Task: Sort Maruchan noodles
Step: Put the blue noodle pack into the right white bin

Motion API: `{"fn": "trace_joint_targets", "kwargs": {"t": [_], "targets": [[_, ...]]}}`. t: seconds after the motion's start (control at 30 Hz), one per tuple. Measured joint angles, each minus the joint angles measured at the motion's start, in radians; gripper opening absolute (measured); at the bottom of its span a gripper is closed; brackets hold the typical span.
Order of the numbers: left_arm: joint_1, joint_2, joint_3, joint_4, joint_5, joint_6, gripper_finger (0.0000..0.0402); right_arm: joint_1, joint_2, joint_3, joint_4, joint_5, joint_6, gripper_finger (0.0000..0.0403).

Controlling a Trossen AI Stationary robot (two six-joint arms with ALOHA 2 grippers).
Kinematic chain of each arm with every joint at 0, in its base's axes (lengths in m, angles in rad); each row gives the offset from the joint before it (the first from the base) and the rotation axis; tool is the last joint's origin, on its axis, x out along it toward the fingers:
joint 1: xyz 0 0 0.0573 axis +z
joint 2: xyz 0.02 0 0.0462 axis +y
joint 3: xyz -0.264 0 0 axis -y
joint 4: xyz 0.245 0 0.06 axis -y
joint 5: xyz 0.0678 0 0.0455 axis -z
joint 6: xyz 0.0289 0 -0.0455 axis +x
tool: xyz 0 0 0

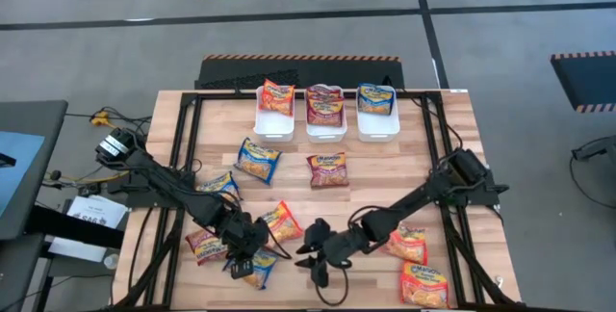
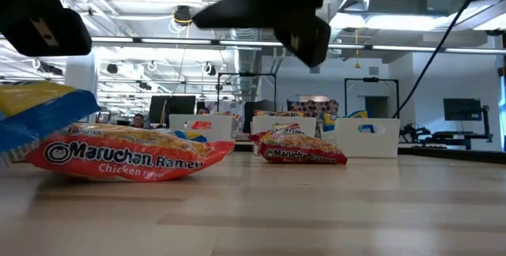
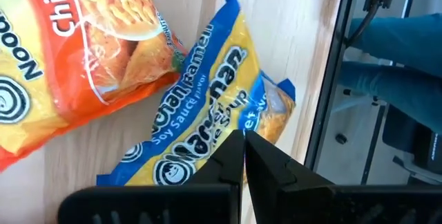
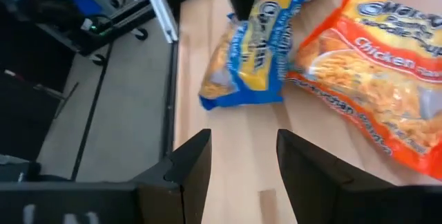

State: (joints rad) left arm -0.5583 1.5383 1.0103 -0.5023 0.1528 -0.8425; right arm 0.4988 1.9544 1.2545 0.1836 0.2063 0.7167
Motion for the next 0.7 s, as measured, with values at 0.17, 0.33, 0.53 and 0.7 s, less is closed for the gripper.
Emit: {"fn": "trace_joint_targets", "kwargs": {"t": [0.17, 0.33, 0.53, 0.7], "targets": [[-0.005, -0.001, 0.0, -0.004, 0.07, -0.036, 0.0, -0.014, -0.001, 0.001, 0.007, -0.002, 0.0, 0.0189], [-0.079, -0.002, 0.0, 0.0, 0.123, -0.109, 0.0, -0.02, -0.001, 0.001, 0.021, -0.003, 0.036, 0.0189], [-0.162, 0.0, 0.0, 0.0, 0.038, -0.203, 0.0, -0.036, -0.001, 0.001, 0.004, -0.002, 0.06, 0.0189], [-0.167, 0.013, 0.0, 0.007, -0.027, -0.248, 0.0, -0.055, -0.001, 0.001, 0.01, -0.002, 0.146, 0.0189]]}}
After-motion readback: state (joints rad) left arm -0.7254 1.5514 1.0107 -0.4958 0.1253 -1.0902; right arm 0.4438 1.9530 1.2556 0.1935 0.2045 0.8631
